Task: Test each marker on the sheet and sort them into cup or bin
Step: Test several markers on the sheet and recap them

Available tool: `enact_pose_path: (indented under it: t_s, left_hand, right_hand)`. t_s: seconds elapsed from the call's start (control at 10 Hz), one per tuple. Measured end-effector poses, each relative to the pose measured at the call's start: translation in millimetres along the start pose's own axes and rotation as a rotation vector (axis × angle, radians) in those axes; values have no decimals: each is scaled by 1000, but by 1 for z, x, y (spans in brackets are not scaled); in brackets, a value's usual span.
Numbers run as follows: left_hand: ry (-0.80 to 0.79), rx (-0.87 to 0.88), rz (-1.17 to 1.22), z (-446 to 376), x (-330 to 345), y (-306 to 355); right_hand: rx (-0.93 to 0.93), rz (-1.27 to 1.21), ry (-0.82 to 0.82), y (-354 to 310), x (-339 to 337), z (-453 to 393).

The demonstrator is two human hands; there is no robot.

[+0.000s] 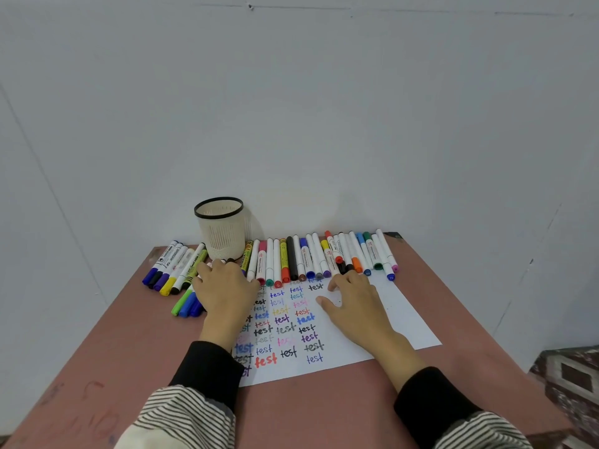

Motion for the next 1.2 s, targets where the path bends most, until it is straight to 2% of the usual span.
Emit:
enact_pose_path:
  t_s: [0.2, 0.5, 0.6, 0.7, 0.8, 0.9, 1.0, 1.1, 1.2]
  left_hand:
    - [29, 5, -24, 2, -6, 3]
    - [-8, 19, -39, 7, -2, 4]
    - [-70, 11, -47, 8, -8, 1]
    - [-219, 38, -116, 13, -15, -2]
    - [-250, 81, -128, 15, -18, -2]
    - [-119, 169, 88, 9, -17, 4]
    - [-172, 277, 236, 8, -12, 7]
    - [-176, 304, 217, 12, -12, 4]
    - [-201, 259, 183, 19, -16, 0]
  right_hand:
    - [-3, 10, 0, 1, 2, -1]
    - [-9, 17, 1, 1, 2, -1]
    - [-7, 22, -6, 2, 3, -2]
    - [-5, 18, -7, 2, 3, -2]
    - [-5, 17, -5, 2, 3, -1]
    - [-9, 17, -2, 2, 2, -1]
    - [-14, 21, -6, 2, 2, -1]
    - [-16, 23, -3, 2, 2, -1]
    - [-18, 25, -6, 2, 3, -1]
Point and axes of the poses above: each hand's wrist, its own z-axis away from the middle knuckle, its own x-axis out of the palm, y = z × x, the point moved 2 cm from there along -z, towards the middle knuckle, and after that the axes turned 1 degree about -x, right-handed, at the moved point
